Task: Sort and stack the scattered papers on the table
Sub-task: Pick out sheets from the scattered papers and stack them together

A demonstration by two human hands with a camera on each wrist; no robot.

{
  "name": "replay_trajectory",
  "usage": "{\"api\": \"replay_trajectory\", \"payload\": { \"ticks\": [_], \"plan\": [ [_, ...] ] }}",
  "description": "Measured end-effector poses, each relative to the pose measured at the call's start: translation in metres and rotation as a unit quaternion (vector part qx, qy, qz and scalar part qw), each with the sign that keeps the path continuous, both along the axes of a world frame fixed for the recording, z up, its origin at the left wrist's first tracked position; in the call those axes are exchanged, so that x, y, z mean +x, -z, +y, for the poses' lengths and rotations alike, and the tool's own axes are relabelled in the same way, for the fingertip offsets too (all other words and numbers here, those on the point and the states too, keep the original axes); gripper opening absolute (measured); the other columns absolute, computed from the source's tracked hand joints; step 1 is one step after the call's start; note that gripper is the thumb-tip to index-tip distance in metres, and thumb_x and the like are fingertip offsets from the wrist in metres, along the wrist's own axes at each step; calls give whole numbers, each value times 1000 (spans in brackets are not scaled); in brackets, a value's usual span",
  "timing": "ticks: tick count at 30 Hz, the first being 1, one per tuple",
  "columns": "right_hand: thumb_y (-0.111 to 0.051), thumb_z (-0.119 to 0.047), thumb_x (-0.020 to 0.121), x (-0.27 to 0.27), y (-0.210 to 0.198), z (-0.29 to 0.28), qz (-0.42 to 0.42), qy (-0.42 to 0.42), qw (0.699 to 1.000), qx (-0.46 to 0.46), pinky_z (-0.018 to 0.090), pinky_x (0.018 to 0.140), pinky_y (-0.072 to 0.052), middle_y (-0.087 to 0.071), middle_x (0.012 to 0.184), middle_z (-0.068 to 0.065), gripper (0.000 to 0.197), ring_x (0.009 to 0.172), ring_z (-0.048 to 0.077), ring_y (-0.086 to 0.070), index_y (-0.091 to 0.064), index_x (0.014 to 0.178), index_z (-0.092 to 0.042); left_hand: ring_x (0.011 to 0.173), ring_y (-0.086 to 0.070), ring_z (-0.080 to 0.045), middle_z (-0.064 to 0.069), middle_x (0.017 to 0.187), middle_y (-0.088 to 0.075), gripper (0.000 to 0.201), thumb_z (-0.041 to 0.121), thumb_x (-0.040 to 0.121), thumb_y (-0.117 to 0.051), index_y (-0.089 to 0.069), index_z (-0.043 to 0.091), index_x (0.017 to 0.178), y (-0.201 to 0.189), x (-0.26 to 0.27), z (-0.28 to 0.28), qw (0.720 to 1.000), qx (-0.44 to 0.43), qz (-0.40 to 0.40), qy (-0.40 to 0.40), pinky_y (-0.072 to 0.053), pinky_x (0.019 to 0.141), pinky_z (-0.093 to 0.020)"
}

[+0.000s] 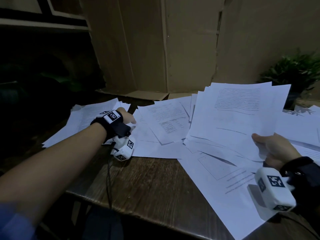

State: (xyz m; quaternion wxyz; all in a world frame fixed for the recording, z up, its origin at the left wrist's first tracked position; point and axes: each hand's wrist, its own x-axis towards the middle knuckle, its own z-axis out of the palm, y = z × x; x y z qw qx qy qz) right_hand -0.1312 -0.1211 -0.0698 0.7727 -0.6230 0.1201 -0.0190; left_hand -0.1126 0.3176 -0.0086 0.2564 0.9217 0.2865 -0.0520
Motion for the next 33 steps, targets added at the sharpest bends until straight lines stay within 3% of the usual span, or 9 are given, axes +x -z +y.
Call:
{"api": "replay_trajectory", "payload": {
  "ticks": [2, 4, 6, 8, 12, 16, 22, 25, 33],
  "plan": [
    [-88, -39, 28, 5, 3, -3, 8, -5, 1000, -4, 64, 99, -46, -70, 120, 11, 107, 108, 34, -65, -60, 126, -9, 107, -64, -37, -23, 119, -64, 51, 26, 84, -76, -61, 0, 124, -5, -9, -3, 1000, -25, -3, 10, -53, 86, -40],
    [-87, -20, 64, 0, -2, 0, 14, -17, 1000, 8, 64, 101, -45, -67, 126, 13, 72, 111, 34, -65, -57, 129, -7, 77, -64, -29, -16, 89, -65, 31, 21, 89, -71, -64, 0, 112, -11, -20, -10, 996, -91, -16, 12, -53, 64, -33],
    [-83, -13, 69, -4, -6, 4, 21, -17, 1000, 11, 59, 101, -46, -67, 126, 14, 69, 111, 33, -65, -55, 131, -4, 55, -55, -20, -9, 69, -58, 19, 20, 93, -67, -62, 3, 98, -14, -29, -18, 987, -161, -21, 14, -46, 51, -26],
    [-85, -14, 62, -7, -8, 5, 17, -27, 999, 19, 54, 100, -48, -67, 124, 13, 78, 112, 33, -64, -54, 132, -4, 63, -59, -22, -9, 78, -63, 19, 18, 94, -65, -63, 3, 106, -15, -33, -20, 989, -127, -14, 70, -50, 63, -29],
    [-60, -8, 97, -10, -11, 8, 4, -21, 1000, 18, 53, 106, -45, -65, 129, 16, 36, 120, 36, -60, -56, 133, -6, 86, -56, -33, -19, 86, -62, 4, 3, 92, -56, -59, 1, 90, -35, -41, -9, 986, 96, -107, 78, -43, 74, -36],
    [-96, -44, 29, 2, 5, -1, -9, -17, 1000, 12, 53, 104, -47, -71, 118, 11, 110, 111, 32, -66, -61, 126, -8, 110, -56, -47, -33, 121, -55, 25, -3, 94, -47, -51, -8, 118, -69, -50, 13, 934, 194, -291, -70, -46, 92, -49],
    [-86, -24, 64, -5, -2, 4, -21, -34, 998, 44, 53, 109, -42, -65, 130, 15, 79, 119, 34, -61, -56, 135, -7, 102, -56, -31, -21, 123, -58, 24, 5, 97, -45, -52, -2, 119, -84, -55, 17, 888, 30, -450, -91, -43, 86, -35],
    [-54, -3, 99, -5, -2, 3, -18, -36, 999, 18, 49, 105, -43, -64, 125, 17, 36, 110, 36, -61, -53, 134, -3, 104, -62, -31, -13, 112, -65, 16, 13, 96, -54, -58, 8, 111, -66, -42, -2, 897, -79, -433, -38, -50, 91, -40],
    [-52, -1, 99, 2, 3, -1, -15, -46, 999, 15, 59, 109, -39, -62, 128, 21, 40, 118, 43, -58, -50, 139, -5, 97, -69, -25, -8, 108, -72, 21, 15, 101, -51, -61, 12, 119, -3, -26, -78, 892, -271, -353, 72, -54, 93, -47]
  ]
}}
